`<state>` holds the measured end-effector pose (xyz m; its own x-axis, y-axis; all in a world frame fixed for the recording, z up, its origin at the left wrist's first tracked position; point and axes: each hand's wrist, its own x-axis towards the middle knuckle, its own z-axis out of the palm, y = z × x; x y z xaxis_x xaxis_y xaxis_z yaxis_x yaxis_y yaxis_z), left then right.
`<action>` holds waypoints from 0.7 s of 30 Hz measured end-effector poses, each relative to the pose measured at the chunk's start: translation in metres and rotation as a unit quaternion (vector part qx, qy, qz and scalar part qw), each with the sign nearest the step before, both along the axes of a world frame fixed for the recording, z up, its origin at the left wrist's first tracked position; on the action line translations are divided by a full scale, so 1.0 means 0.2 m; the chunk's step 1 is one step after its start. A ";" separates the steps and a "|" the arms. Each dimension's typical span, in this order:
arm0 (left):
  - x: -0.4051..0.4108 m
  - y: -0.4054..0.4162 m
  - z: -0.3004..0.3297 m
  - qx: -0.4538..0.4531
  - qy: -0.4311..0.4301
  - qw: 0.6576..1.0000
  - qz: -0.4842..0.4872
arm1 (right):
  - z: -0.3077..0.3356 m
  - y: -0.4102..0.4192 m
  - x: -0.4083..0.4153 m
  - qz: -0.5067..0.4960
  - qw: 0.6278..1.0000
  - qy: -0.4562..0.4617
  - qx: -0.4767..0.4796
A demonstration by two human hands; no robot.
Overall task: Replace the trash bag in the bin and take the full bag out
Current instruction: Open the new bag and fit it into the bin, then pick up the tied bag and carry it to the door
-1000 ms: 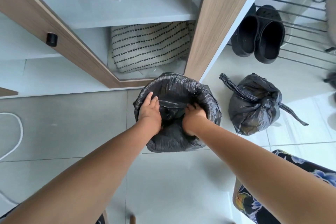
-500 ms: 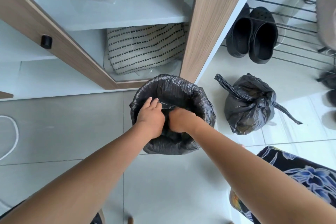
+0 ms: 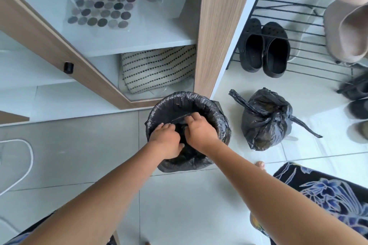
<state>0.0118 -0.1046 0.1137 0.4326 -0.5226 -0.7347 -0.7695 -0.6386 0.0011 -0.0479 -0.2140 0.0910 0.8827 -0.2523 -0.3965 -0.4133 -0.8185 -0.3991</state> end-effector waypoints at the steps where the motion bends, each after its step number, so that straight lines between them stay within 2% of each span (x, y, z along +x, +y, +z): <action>1: 0.00 -0.01 0.03 -0.018 -0.012 1.000 0.010 | 0.02 -0.01 -0.02 0.001 0.999 -0.045 -0.011; 5: -0.01 -0.10 0.13 -0.118 -0.077 0.989 0.047 | 0.16 -0.15 -0.10 -0.031 0.983 -0.177 -0.036; 8: -0.05 -0.24 0.16 -0.173 -0.111 0.978 0.042 | 0.22 -0.33 -0.18 -0.094 0.976 -0.189 -0.055; 11: -0.13 -0.48 0.18 -0.187 -0.098 0.977 0.013 | 0.22 -0.60 -0.34 -0.193 0.965 -0.165 -0.059; 15: -0.25 -0.85 0.16 -0.163 -0.049 0.985 -0.011 | 0.18 -0.96 -0.57 -0.335 0.939 -0.061 -0.053; 21: -0.36 -1.23 -0.05 -0.124 0.012 0.992 -0.020 | -0.02 -1.33 -0.81 -0.417 0.908 0.035 -0.009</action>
